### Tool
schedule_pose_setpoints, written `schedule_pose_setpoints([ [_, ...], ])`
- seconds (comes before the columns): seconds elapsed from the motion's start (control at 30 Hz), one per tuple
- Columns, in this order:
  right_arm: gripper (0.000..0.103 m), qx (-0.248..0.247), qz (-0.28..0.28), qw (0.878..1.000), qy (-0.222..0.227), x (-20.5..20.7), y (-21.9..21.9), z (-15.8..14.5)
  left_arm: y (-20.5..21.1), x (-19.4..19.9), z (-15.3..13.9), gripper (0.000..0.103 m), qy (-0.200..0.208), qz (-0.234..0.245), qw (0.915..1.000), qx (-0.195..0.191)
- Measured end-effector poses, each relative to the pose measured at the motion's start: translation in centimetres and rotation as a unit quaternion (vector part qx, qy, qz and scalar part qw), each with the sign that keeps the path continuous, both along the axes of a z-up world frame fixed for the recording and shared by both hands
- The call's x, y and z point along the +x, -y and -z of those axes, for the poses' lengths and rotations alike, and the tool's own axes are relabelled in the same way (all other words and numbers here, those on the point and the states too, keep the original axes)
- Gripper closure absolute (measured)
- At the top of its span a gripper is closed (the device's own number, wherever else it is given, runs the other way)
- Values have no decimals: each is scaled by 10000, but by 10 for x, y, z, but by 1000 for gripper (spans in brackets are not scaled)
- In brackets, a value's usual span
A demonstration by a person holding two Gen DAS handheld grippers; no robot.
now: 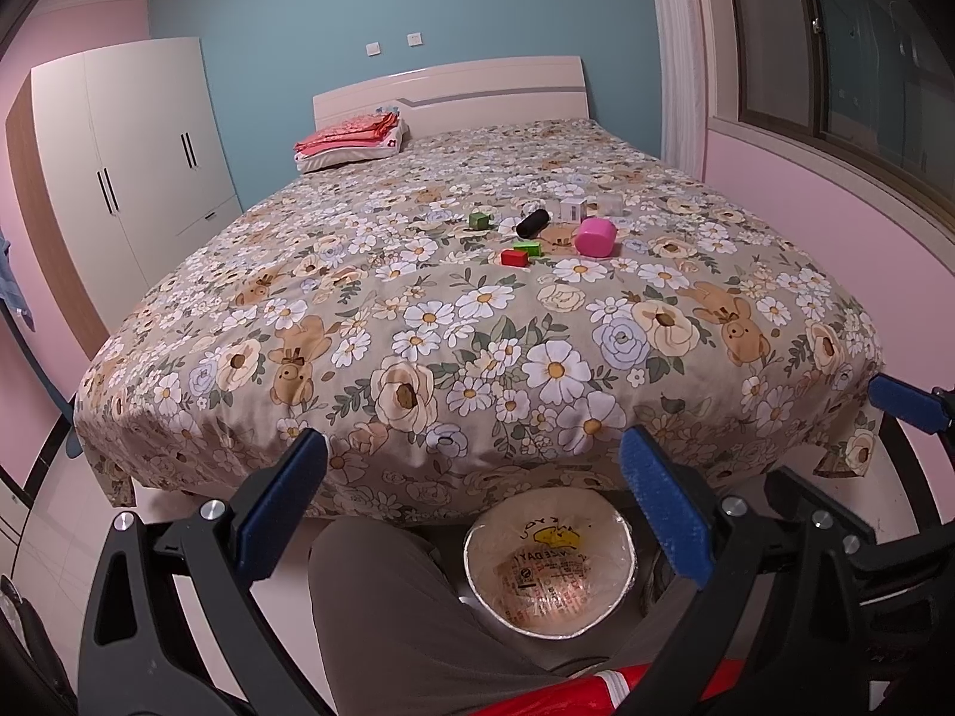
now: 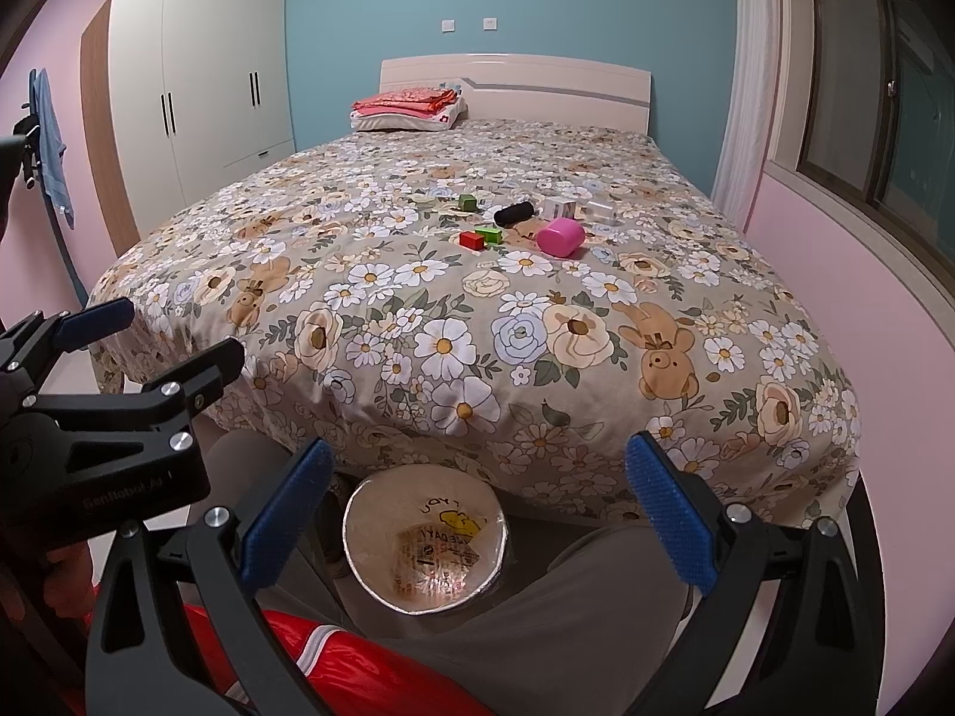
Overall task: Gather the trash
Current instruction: 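Grasp the green block with the left tool while the right tool grasps the pink cup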
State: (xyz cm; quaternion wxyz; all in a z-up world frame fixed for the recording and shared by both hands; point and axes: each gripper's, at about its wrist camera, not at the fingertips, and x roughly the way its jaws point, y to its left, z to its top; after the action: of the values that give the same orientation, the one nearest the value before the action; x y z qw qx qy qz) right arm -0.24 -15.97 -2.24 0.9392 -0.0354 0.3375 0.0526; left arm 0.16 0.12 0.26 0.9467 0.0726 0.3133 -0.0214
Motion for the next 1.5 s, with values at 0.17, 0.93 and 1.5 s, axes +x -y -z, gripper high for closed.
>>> schedule_pose_setpoints([
  [0.17,3,0,7,9999,166,5,-2,-7,-2,12,-8,7,192,54,9997,-121],
  [0.93,3,235,576,9974,-363,226,73,20,17,276,30,7,-725,-82,9927,-964],
  [1.5,3,540,995,9898,-862,409,93,74,15,520,72,7,-974,-487,9900,-893],
])
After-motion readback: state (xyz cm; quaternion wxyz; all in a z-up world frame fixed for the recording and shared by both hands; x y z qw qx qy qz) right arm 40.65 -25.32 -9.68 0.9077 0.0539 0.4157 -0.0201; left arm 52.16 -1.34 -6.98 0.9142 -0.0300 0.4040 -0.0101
